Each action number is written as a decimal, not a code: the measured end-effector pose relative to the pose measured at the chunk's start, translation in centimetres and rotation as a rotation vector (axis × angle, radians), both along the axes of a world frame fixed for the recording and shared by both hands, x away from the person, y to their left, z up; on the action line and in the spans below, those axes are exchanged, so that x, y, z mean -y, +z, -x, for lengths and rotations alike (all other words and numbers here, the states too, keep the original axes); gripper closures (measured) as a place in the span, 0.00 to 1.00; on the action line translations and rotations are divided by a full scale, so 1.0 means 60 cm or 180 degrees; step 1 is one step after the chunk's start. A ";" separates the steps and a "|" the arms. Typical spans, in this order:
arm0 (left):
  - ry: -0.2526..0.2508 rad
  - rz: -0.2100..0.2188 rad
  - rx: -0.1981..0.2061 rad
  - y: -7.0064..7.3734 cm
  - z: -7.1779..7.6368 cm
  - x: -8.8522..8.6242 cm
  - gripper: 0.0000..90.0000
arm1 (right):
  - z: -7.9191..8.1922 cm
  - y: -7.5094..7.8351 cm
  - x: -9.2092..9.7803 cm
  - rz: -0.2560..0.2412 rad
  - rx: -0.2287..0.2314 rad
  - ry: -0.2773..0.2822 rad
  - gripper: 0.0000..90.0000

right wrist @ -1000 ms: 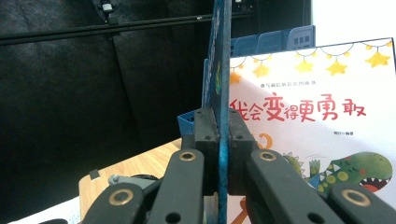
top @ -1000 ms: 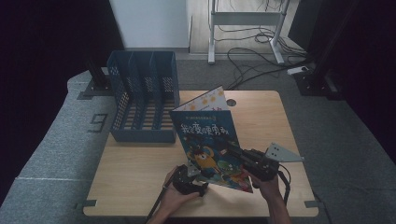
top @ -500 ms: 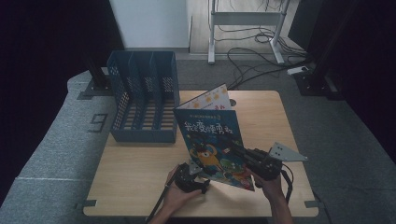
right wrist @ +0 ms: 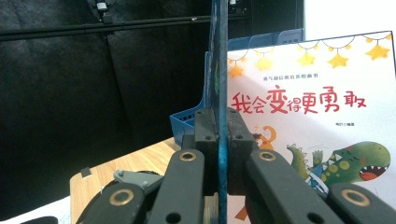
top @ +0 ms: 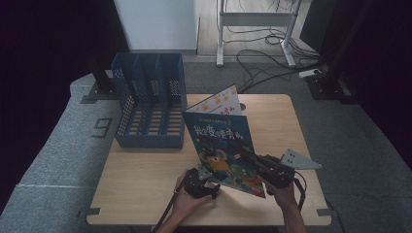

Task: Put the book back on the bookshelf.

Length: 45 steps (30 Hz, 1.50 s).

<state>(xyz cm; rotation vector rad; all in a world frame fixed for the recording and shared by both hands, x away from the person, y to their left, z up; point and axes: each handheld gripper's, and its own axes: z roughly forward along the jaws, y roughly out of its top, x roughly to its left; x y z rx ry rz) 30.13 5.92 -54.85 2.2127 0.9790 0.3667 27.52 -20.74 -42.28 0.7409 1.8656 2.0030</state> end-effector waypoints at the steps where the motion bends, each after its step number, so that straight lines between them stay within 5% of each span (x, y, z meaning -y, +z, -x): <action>1: -0.0002 -0.0001 -0.0002 0.000 -0.001 0.001 0.17 | 0.000 0.000 0.001 0.0008 0.0006 0.0001 0.95; 19: -0.0096 -0.0085 0.0139 0.003 -0.002 -0.014 0.17 | -0.005 -0.009 0.020 0.0054 0.0048 0.0012 0.95; 23: -0.0017 0.0033 0.0170 0.012 -0.007 -0.034 0.17 | -0.005 -0.011 0.023 0.0045 0.0041 0.0028 0.95; 24: 0.0019 0.0167 0.0178 0.020 -0.010 -0.042 0.18 | -0.005 -0.011 0.023 0.0043 0.0038 0.0026 0.95; 37: -0.0030 0.0323 0.0296 0.050 -0.023 -0.048 0.16 | -0.007 -0.017 0.031 0.0012 0.0024 0.0038 0.95; 45: -0.0084 0.0540 0.0408 0.075 -0.030 -0.060 0.17 | -0.008 -0.020 0.036 0.0016 0.0031 0.0053 0.94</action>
